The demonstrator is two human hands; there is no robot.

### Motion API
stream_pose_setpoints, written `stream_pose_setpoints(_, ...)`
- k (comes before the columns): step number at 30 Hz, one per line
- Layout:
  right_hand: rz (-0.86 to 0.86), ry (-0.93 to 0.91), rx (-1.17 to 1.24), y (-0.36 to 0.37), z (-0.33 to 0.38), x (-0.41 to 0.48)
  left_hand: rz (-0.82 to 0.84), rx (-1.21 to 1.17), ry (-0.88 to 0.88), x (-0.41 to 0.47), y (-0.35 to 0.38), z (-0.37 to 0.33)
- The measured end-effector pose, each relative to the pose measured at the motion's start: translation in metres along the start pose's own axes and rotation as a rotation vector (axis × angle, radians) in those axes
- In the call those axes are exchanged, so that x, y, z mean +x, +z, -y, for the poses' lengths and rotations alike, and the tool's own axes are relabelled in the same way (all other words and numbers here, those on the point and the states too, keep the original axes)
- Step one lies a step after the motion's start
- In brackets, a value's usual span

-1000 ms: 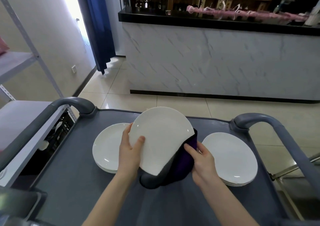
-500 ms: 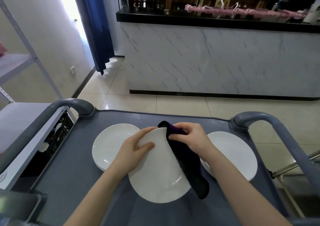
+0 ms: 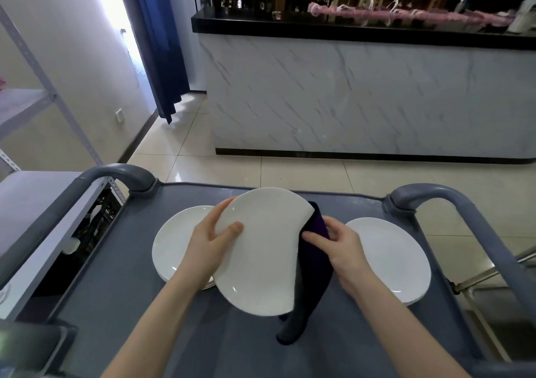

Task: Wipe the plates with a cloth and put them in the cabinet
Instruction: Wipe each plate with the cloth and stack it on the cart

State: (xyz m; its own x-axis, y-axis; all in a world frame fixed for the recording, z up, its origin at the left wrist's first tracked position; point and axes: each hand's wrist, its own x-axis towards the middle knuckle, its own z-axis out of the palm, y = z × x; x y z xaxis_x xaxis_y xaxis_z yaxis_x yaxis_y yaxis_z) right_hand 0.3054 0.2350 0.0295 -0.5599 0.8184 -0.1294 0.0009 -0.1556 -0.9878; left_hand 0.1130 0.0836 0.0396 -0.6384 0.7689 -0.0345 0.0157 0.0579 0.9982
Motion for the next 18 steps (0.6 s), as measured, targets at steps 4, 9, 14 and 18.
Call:
stream_pose_setpoints(4, 0.236, -0.093, -0.213, 0.005, 0.025, 0.015, 0.296, 0.282, 0.045, 0.011, 0.001, -0.015)
stream_pose_setpoints(9, 0.199, -0.049, -0.103, 0.006, 0.023, 0.019, 0.189, 0.176, -0.041, 0.018, 0.003, -0.017)
stream_pose_setpoints(14, -0.184, 0.120, 0.352, 0.006, -0.002, 0.007, -0.083, -0.119, -0.079, 0.000, 0.012, 0.010)
stream_pose_setpoints(18, -0.272, 0.235, 0.537, 0.017, -0.020, -0.008, -0.244, -0.228, -0.079, -0.013, 0.041, 0.025)
